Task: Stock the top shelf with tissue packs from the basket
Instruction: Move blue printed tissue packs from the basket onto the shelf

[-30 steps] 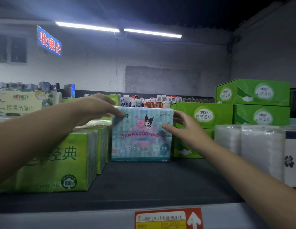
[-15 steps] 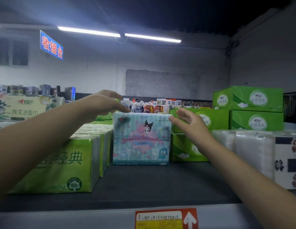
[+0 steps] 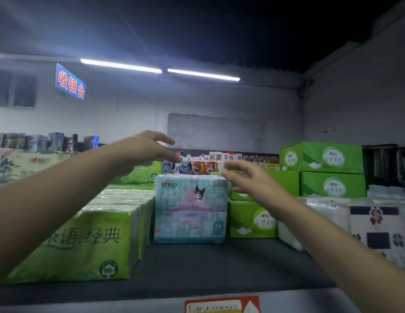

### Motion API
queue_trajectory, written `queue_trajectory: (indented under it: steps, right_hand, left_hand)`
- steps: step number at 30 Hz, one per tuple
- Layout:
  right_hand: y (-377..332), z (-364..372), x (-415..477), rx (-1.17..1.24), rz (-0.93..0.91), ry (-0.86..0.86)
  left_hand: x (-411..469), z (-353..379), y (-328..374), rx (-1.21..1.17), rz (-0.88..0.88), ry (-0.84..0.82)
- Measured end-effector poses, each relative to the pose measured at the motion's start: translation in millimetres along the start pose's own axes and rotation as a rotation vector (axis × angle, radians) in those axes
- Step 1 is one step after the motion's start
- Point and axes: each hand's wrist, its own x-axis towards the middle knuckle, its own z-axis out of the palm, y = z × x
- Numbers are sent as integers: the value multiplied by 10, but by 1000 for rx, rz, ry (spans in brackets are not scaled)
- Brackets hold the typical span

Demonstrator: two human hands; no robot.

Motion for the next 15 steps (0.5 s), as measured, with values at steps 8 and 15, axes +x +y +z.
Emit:
queue_trajectory:
  steps: [8,15]
  right_hand:
    - [-307,-77,-131,10,-18,56]
    - [-592,33,-308,43,-32,60]
  left_hand:
    - [-247,-82,125,-34,38,3]
    - [-530,-100,137,-71,22,-7]
